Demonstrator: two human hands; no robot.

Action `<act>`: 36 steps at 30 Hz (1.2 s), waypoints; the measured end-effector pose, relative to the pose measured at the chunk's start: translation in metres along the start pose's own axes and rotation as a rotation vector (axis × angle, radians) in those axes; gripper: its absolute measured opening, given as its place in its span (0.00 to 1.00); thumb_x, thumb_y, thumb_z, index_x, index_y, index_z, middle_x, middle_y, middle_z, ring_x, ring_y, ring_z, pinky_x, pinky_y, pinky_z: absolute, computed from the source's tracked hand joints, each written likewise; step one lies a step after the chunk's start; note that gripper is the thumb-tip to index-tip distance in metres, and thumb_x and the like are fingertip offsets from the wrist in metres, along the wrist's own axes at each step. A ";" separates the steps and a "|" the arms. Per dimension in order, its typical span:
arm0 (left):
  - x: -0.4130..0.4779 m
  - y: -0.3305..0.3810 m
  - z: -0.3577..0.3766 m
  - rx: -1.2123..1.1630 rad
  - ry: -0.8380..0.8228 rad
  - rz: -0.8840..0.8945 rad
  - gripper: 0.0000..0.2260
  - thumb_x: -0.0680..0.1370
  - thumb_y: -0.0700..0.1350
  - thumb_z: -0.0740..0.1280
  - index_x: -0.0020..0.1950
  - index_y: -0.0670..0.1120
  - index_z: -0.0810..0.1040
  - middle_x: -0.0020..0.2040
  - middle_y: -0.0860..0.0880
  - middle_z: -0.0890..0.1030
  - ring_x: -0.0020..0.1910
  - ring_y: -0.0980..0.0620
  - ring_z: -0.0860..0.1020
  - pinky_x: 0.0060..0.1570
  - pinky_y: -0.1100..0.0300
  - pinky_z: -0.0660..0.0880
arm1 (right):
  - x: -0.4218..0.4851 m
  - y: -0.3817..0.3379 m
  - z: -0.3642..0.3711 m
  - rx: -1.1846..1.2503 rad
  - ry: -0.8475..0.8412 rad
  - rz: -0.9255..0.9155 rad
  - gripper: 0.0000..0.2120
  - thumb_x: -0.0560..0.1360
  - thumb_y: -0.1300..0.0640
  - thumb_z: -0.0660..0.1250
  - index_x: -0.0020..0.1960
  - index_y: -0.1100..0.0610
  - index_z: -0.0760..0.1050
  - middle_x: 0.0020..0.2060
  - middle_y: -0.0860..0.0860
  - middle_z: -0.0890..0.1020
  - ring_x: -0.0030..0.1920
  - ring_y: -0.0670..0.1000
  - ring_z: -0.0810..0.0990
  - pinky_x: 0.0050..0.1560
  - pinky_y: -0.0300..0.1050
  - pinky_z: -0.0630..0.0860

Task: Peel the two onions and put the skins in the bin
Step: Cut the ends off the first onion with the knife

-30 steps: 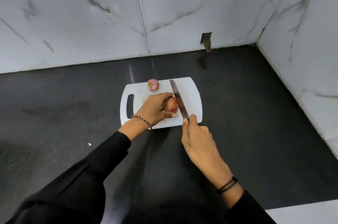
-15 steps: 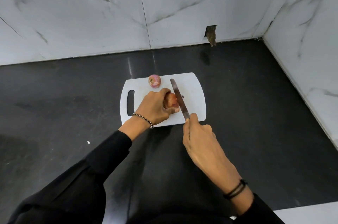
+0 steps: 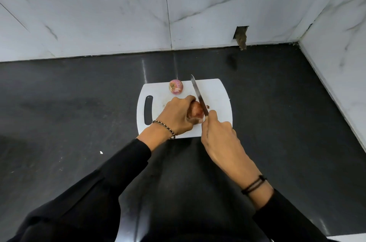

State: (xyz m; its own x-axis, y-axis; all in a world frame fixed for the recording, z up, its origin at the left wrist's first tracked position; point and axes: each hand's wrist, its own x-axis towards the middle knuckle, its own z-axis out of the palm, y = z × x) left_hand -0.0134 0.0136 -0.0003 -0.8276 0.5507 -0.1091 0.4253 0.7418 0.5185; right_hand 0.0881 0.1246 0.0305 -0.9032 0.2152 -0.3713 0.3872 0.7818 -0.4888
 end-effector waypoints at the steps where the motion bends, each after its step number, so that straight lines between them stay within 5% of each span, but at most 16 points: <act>1: 0.000 0.000 0.000 0.007 0.006 0.008 0.24 0.73 0.49 0.74 0.66 0.43 0.73 0.56 0.42 0.82 0.54 0.42 0.79 0.55 0.52 0.76 | 0.003 -0.002 -0.001 0.007 0.005 0.002 0.13 0.87 0.51 0.48 0.68 0.56 0.61 0.47 0.56 0.72 0.50 0.62 0.78 0.47 0.56 0.73; 11: 0.008 0.005 0.001 0.053 -0.068 0.018 0.25 0.74 0.52 0.73 0.68 0.45 0.71 0.59 0.43 0.80 0.55 0.44 0.78 0.52 0.60 0.72 | -0.031 0.012 0.009 -0.026 -0.040 0.072 0.05 0.87 0.51 0.49 0.56 0.52 0.58 0.45 0.55 0.76 0.43 0.56 0.78 0.39 0.50 0.69; 17: 0.008 0.005 0.001 0.074 -0.052 0.016 0.25 0.75 0.52 0.72 0.67 0.43 0.72 0.57 0.42 0.80 0.54 0.42 0.78 0.54 0.54 0.75 | -0.007 0.004 0.004 0.025 0.011 0.040 0.11 0.87 0.53 0.50 0.66 0.56 0.61 0.48 0.56 0.74 0.48 0.58 0.78 0.47 0.54 0.74; 22: 0.011 0.007 0.000 0.114 -0.021 0.018 0.18 0.75 0.48 0.70 0.62 0.43 0.74 0.52 0.42 0.82 0.49 0.41 0.79 0.44 0.57 0.72 | 0.013 0.000 0.000 0.073 0.017 0.036 0.11 0.87 0.53 0.49 0.65 0.56 0.62 0.52 0.58 0.75 0.51 0.61 0.78 0.48 0.57 0.74; 26: 0.015 0.009 -0.002 0.132 -0.082 0.030 0.23 0.75 0.51 0.72 0.66 0.45 0.72 0.55 0.43 0.81 0.50 0.43 0.78 0.46 0.59 0.73 | 0.004 0.014 -0.002 0.203 0.027 0.039 0.11 0.87 0.50 0.48 0.58 0.55 0.65 0.44 0.51 0.74 0.42 0.51 0.75 0.40 0.49 0.75; 30: 0.013 0.002 -0.003 0.088 -0.099 0.027 0.28 0.73 0.54 0.74 0.68 0.47 0.69 0.59 0.44 0.79 0.53 0.43 0.78 0.56 0.51 0.77 | -0.012 0.022 0.004 0.204 0.026 0.026 0.12 0.87 0.48 0.48 0.54 0.54 0.65 0.39 0.48 0.71 0.38 0.46 0.71 0.32 0.39 0.65; 36: 0.013 -0.002 -0.003 0.039 -0.090 0.029 0.28 0.71 0.54 0.76 0.67 0.47 0.70 0.58 0.45 0.80 0.54 0.44 0.78 0.56 0.49 0.78 | -0.003 0.017 0.008 0.076 0.043 0.022 0.12 0.87 0.49 0.47 0.60 0.54 0.64 0.45 0.54 0.77 0.42 0.52 0.78 0.42 0.52 0.79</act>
State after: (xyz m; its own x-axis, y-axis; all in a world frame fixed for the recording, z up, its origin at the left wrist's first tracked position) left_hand -0.0265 0.0185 0.0002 -0.7791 0.6031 -0.1711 0.4642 0.7384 0.4892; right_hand 0.0987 0.1329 0.0172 -0.9009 0.2579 -0.3491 0.4184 0.7301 -0.5403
